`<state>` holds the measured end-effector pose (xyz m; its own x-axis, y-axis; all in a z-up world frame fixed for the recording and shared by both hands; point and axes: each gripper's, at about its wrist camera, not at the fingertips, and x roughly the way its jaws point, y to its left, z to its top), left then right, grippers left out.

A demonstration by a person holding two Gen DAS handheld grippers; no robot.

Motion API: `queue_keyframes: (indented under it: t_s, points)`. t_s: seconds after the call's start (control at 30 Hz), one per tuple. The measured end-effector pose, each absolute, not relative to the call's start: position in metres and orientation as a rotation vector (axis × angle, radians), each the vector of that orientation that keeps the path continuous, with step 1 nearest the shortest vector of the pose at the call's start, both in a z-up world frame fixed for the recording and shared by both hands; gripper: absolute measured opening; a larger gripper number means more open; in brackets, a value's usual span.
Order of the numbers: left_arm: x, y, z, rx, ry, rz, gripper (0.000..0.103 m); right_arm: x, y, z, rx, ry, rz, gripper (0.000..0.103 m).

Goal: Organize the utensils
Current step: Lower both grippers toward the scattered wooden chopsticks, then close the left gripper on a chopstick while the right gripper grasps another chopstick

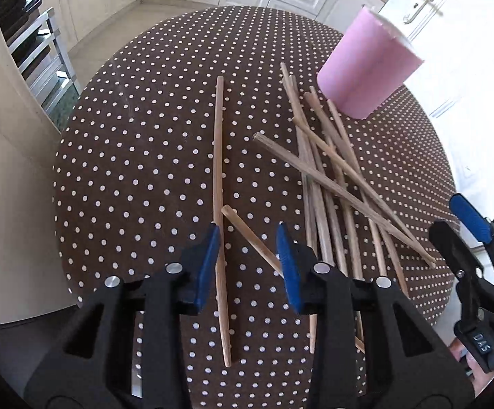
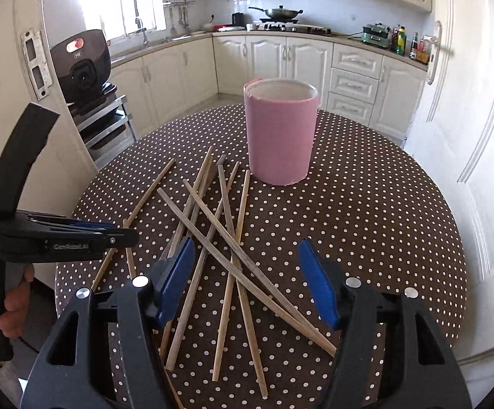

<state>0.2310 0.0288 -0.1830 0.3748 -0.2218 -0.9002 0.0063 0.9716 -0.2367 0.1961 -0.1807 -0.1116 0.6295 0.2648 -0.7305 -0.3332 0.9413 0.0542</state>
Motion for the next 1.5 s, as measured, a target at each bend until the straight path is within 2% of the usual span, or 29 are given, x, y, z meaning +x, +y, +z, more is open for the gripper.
queue_keyframes:
  t_s: [0.1, 0.17, 0.37, 0.43, 0.67, 1.07, 1.43, 1.5]
  points:
    - [0.236, 0.028, -0.184, -0.214, 1.176, -0.137, 0.031, 0.201, -0.178, -0.112, -0.106, 0.833, 0.363, 0.055]
    - [0.238, 0.027, -0.183, -0.219, 1.166, -0.123, 0.019, 0.207, -0.176, -0.115, -0.124, 0.845, 0.369, 0.050]
    - [0.244, 0.024, -0.193, -0.233, 1.162, -0.123, 0.008, 0.226, -0.165, -0.122, -0.183, 0.898, 0.407, 0.042]
    - [0.244, 0.026, -0.193, -0.254, 1.152, -0.137, 0.007, 0.233, -0.159, -0.122, -0.202, 0.911, 0.442, 0.038]
    - [0.246, 0.026, -0.184, -0.257, 1.126, -0.175, 0.007, 0.253, -0.127, -0.131, -0.318, 0.957, 0.539, 0.015]
    - [0.253, 0.029, -0.159, -0.254, 1.064, -0.207, 0.006, 0.289, -0.094, -0.152, -0.439, 1.073, 0.602, 0.007]
    - [0.256, 0.024, -0.136, -0.227, 1.015, -0.222, 0.006, 0.299, -0.084, -0.159, -0.508, 1.113, 0.567, 0.009]
    - [0.256, 0.021, -0.135, -0.222, 1.012, -0.219, 0.006, 0.299, -0.081, -0.164, -0.506, 1.115, 0.558, 0.007]
